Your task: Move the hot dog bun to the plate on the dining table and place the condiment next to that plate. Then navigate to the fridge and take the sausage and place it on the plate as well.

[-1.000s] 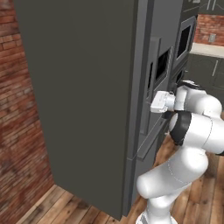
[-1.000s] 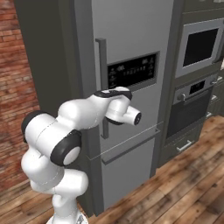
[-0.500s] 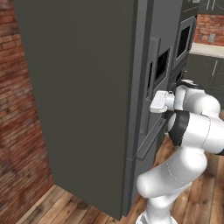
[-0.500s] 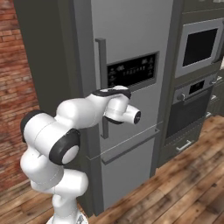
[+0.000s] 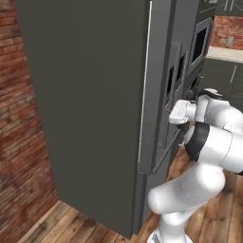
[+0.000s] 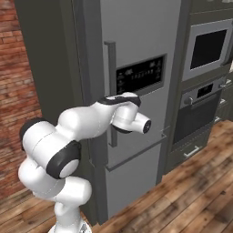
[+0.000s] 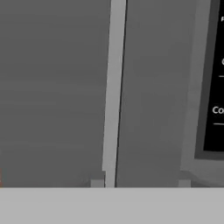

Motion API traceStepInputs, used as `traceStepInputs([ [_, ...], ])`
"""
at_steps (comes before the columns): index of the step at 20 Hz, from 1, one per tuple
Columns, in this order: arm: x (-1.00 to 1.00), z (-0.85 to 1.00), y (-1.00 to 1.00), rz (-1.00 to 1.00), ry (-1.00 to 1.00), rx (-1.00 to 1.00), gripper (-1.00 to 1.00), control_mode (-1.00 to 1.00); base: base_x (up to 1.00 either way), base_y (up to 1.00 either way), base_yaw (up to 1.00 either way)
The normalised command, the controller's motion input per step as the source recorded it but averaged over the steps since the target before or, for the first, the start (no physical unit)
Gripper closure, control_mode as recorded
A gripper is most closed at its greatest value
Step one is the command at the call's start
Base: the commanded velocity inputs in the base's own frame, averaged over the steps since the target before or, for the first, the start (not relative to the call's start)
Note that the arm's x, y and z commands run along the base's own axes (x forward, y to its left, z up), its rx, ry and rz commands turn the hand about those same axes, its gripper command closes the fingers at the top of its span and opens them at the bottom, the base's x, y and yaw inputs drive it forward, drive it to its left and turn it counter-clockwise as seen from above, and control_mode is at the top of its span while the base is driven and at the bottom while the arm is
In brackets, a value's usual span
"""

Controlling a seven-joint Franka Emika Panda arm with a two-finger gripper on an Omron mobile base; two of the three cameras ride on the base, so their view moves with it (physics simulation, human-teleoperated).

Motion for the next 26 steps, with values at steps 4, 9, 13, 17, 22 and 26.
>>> traceStepInputs([
  [4, -0.49, 0.1, -0.88, -0.07, 0.0, 0.05, 1.0, -1.0, 0.0, 0.0, 0.0],
  [9, -0.32, 0.16, -1.0, -0.01, 0.0, 0.06, 1.0, -1.0, 0.0, 0.0, 0.0],
  [13, -0.18, 0.18, -0.84, 0.0, 0.04, 0.05, 1.0, -1.0, 0.0, 0.0, 0.0],
  [17, -0.19, -0.01, -0.23, -0.01, -0.01, 0.01, -1.0, -1.0, 0.0, 0.0, 0.0],
  [22, -0.52, 0.02, -0.02, -0.03, -0.22, 0.0, -1.0, -1.0, 0.0, 0.0, 0.0],
  [26, -0.79, 0.09, 0.0, -0.12, -0.3, 0.0, -1.0, -1.0, 0.0, 0.0, 0.0],
])
